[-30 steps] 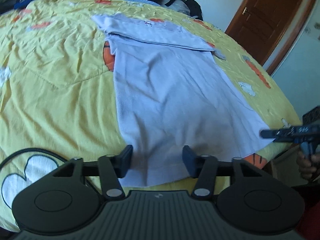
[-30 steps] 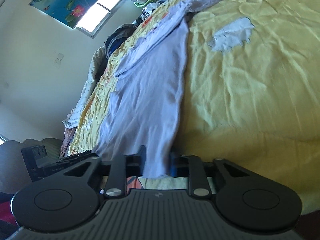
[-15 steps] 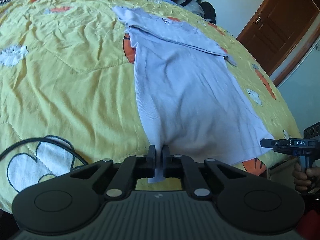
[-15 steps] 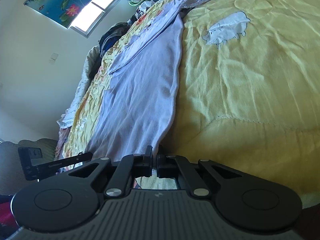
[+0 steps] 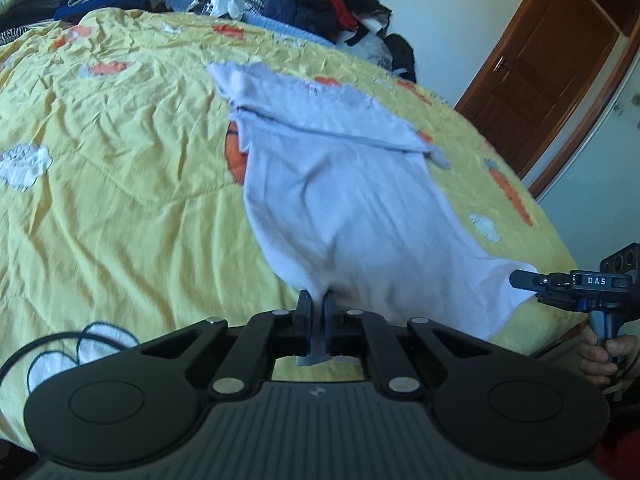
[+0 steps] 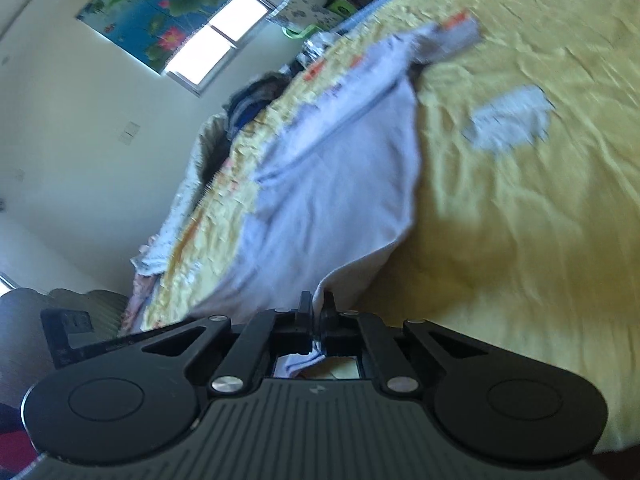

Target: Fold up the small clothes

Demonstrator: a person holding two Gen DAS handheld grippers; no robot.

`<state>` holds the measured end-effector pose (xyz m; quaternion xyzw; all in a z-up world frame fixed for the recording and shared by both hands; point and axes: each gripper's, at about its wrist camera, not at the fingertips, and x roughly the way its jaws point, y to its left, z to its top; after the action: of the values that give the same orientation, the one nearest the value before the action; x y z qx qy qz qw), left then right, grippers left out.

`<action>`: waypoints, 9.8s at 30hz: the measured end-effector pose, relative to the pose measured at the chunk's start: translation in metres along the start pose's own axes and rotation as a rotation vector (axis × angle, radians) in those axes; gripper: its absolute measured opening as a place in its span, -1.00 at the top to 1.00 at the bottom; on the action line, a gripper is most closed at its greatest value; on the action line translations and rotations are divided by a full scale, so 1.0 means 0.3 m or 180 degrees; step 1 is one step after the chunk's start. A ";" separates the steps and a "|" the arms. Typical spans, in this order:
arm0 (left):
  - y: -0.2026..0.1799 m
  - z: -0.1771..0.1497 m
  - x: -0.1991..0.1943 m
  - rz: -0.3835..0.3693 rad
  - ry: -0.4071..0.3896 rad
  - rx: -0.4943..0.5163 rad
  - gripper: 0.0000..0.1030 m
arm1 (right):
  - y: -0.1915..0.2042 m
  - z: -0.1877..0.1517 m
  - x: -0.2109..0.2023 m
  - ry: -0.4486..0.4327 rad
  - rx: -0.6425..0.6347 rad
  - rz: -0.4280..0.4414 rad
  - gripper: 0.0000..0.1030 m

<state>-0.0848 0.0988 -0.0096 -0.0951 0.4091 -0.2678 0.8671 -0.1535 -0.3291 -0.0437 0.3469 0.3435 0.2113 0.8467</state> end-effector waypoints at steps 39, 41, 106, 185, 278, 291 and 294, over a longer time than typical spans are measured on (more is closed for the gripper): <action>0.234 -0.078 0.143 -0.1276 0.0704 -0.1680 -0.44 | 0.079 0.212 0.045 -0.0587 -0.0049 0.0220 0.89; 0.227 -0.083 0.157 -0.1263 0.0704 -0.1698 0.40 | 0.075 0.210 0.044 -0.0577 -0.0047 0.0221 0.88; 0.111 0.787 0.519 0.0667 -0.0659 -0.0149 0.93 | -0.085 0.789 0.508 -0.1340 0.0211 -0.0460 0.88; 0.065 0.743 0.819 0.1501 -0.0246 0.0180 -0.57 | 0.083 0.709 0.999 -0.0103 -0.1895 -0.2276 -0.98; 0.000 0.273 0.492 0.1512 -0.0300 0.0189 -0.73 | 0.132 0.229 0.609 -0.0249 -0.1331 -0.2181 -1.00; -0.012 0.236 0.498 0.1569 -0.0357 0.0264 -0.95 | 0.141 0.196 0.618 -0.0274 -0.1495 -0.2268 -1.00; -0.013 0.231 0.498 0.1579 -0.0377 0.0282 -0.96 | 0.141 0.191 0.617 -0.0287 -0.1508 -0.2268 -1.00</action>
<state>0.0443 0.0108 -0.0617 0.0307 0.3563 -0.0585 0.9320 0.0081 -0.2159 -0.0632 0.0115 0.3466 -0.0367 0.9372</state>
